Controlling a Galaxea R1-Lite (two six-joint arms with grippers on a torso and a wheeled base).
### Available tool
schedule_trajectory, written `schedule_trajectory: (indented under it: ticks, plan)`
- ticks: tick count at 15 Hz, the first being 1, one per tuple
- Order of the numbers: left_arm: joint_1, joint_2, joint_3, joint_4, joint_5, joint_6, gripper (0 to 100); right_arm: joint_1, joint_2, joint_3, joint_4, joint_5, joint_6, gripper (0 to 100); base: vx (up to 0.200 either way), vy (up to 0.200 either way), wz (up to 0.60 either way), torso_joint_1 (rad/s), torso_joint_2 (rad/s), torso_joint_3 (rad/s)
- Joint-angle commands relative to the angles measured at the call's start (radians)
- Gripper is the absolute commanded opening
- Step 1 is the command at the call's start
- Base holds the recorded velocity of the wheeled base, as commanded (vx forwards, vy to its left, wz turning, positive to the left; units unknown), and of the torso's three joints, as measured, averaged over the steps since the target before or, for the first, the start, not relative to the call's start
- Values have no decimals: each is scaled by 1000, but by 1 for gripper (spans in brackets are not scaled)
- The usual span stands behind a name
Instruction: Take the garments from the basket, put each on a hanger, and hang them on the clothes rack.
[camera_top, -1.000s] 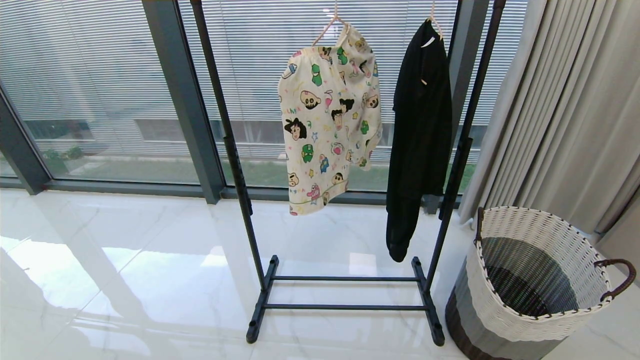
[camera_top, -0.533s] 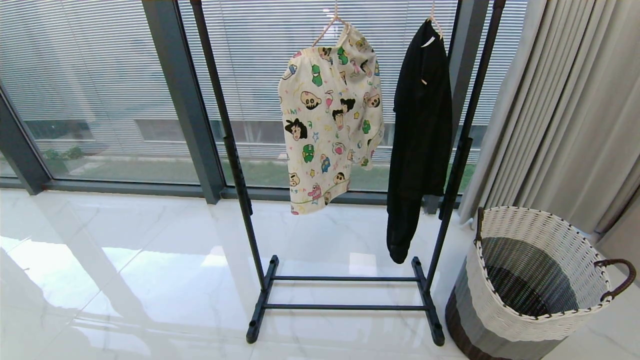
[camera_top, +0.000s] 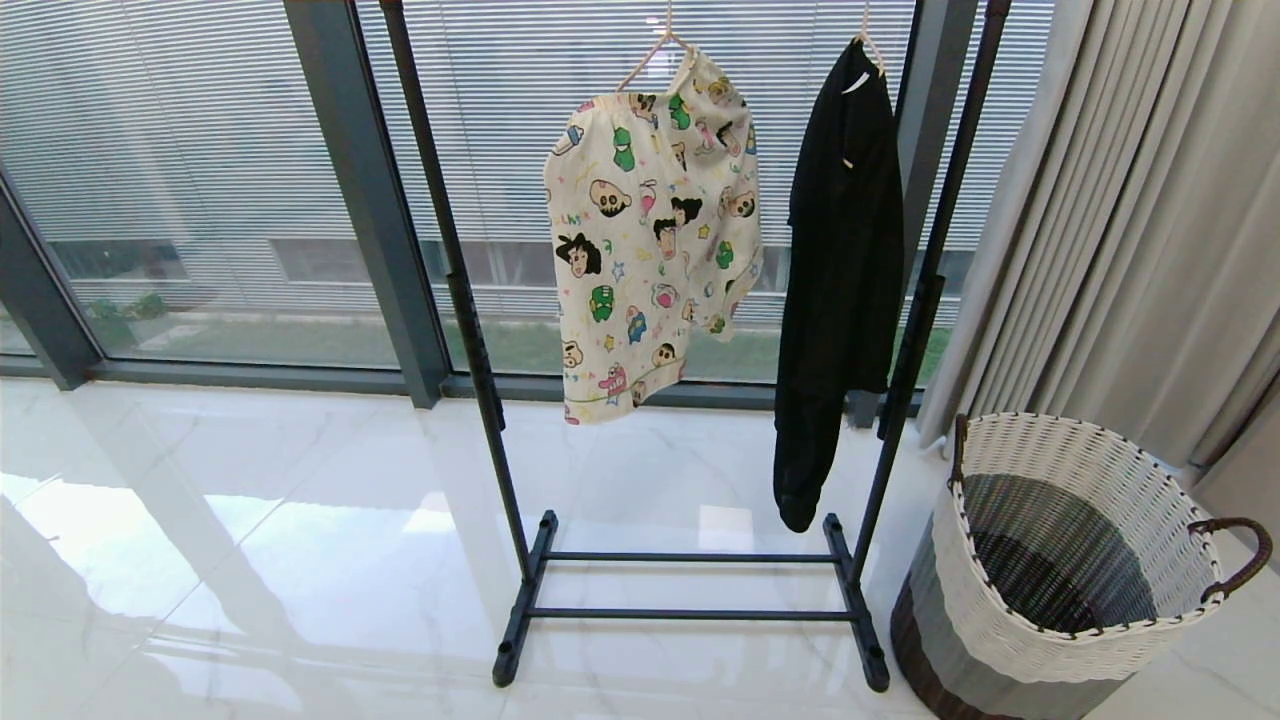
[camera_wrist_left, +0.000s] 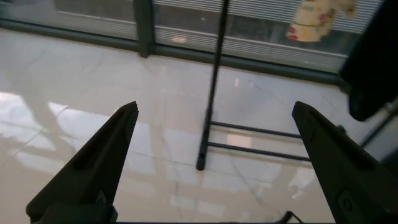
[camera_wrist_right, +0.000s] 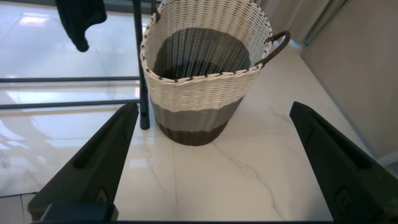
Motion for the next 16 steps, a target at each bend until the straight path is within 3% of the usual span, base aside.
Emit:
schedule_trajectory:
  ticks: [1,3,5,7,9,10,11,12,13,14,16]
  plan:
    - [-8,-6,0,-3,-3,-1,100,-89,-15,0,0,0,-1,100,0,0,0,0,0,0]
    - [-19,-14,0,-3,-18,9,100,-121,-97,0,0,9,4,100,0,0,0,0,0,0]
    - [-73,-54,1,-3,-37,84,100,-126,-98,1,-3,57,6,100,0,0,0,0,0,0]
    - [-63,-81,3,-3,-51,93,100,-126,-98,9,-18,101,6,100,0,0,0,0,0,0]
    - [-63,-81,3,-3,-49,88,100,-126,-98,12,-24,247,-21,100,0,0,0,0,0,0]
    - [-63,-81,3,-3,-49,90,100,-126,-98,14,-29,313,-74,100,0,0,0,0,0,0]
    - [-63,-81,3,-3,-49,88,100,-126,-98,23,-54,333,-120,100,0,0,0,0,0,0]
    - [-63,-81,3,-3,-49,85,100,-126,-98,66,-144,320,-156,100,0,0,0,0,0,0]
    - [-63,-81,3,-4,-44,82,100,-126,-98,126,-311,287,-165,100,0,0,0,0,0,0]
    - [-63,-81,3,-3,-46,85,100,-126,-98,126,-327,253,-137,100,0,0,0,0,0,0]
    - [-63,-81,3,-3,-46,85,100,-126,-98,126,-311,313,-13,100,0,0,0,0,0,0]
